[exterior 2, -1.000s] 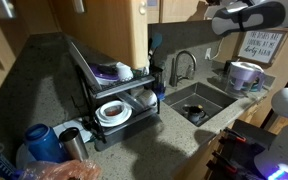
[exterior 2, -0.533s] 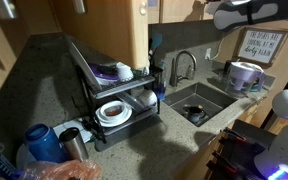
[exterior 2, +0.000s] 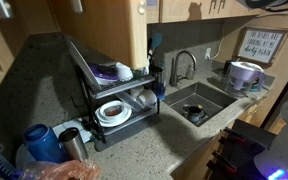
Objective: Close the open upper cabinet doors
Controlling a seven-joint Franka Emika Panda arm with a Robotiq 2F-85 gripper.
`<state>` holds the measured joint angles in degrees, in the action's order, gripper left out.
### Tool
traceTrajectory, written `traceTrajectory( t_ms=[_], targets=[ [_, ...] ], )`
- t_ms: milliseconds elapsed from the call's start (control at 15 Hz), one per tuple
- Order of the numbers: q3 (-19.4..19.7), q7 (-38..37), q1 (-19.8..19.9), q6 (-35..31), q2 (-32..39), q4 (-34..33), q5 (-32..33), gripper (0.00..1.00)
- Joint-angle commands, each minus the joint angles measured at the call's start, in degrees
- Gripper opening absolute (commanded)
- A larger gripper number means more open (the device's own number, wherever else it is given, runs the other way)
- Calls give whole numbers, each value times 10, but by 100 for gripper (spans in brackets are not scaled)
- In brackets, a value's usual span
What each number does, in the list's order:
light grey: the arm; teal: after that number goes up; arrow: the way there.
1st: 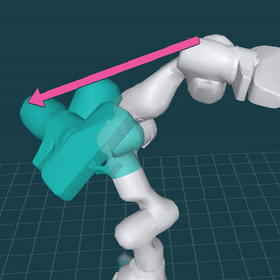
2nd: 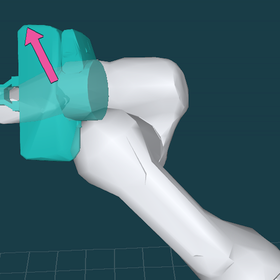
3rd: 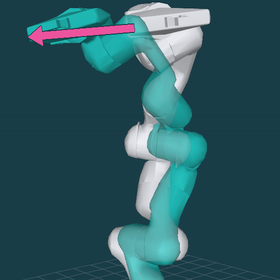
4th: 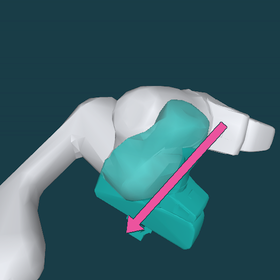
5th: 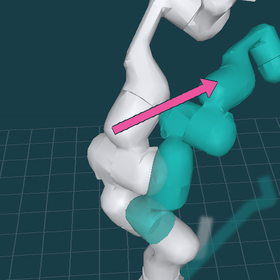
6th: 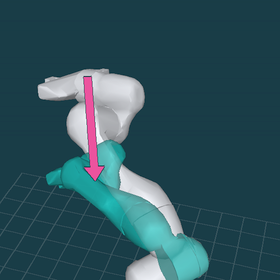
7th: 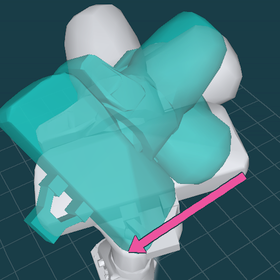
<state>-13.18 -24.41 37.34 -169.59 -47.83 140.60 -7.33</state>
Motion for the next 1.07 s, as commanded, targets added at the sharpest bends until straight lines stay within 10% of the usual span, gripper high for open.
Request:
traceTrajectory(
  t_ms=[0,533,1000],
  targets=[
    [56,27,-100,60,-36,14,-3,0],
    [105,41,-253,191,-101,13,-7,0],
    [99,27,-266,207,-108,7,-5,1]
  ],
)
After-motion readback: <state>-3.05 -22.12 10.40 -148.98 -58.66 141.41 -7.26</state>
